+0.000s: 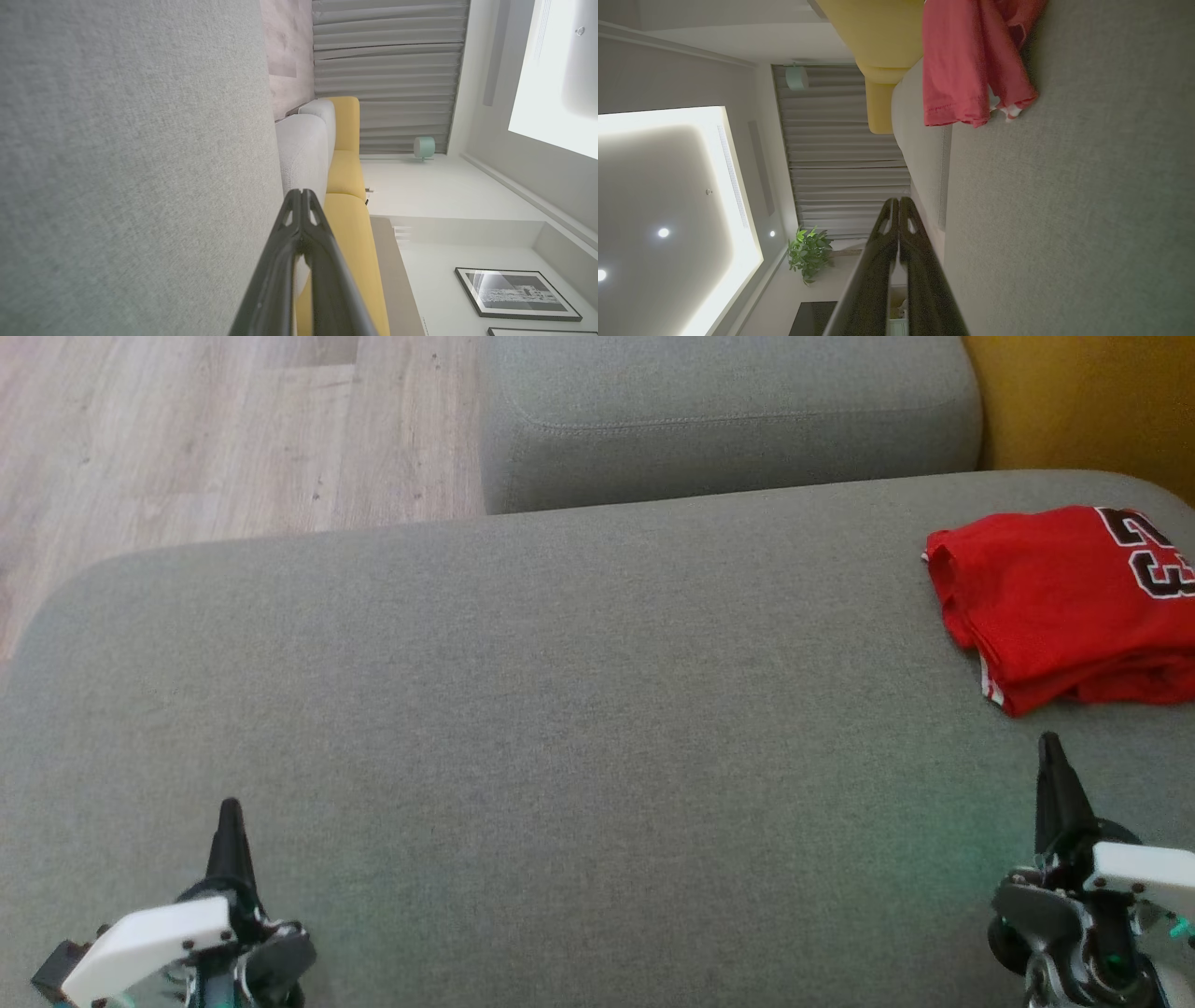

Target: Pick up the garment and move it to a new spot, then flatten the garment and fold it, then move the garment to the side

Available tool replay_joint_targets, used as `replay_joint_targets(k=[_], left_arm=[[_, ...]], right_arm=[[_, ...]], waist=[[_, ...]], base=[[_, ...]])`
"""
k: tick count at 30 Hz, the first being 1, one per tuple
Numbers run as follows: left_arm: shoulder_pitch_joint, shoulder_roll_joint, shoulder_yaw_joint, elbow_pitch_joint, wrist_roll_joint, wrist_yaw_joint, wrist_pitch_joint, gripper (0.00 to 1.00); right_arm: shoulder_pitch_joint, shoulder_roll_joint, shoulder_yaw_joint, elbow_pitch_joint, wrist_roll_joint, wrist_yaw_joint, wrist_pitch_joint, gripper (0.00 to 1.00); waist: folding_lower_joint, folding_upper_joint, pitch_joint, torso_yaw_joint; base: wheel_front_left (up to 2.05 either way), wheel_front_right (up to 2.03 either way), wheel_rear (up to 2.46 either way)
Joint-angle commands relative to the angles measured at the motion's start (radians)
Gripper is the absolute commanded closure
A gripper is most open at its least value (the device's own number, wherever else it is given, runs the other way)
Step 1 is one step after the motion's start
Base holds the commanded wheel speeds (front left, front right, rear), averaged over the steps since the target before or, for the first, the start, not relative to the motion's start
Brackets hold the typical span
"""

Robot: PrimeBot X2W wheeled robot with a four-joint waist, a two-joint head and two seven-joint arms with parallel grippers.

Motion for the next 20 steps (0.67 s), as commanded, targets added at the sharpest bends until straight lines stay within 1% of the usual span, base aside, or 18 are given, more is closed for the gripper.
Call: replay_joint_targets(k=[1, 20], left_arm=[[-0.062, 0.003, 0.043, -0.037, -0.026, -0.007, 0.008, 1.00], [-0.062, 0.003, 0.043, -0.037, -0.027, -0.007, 0.008, 1.00]], right_arm=[[-0.062, -0.010, 0.017, -0.032, 0.030, 0.008, 0.010, 1.00], [-0.062, -0.010, 0.017, -0.032, 0.030, 0.008, 0.010, 1.00]], waist=[[-0.0001, 0.0000, 0.003, -0.001], [-0.0001, 0.0000, 0.003, -0.001]], base=[[0.00, 0.00, 0.00], [0.00, 0.00, 0.00]])
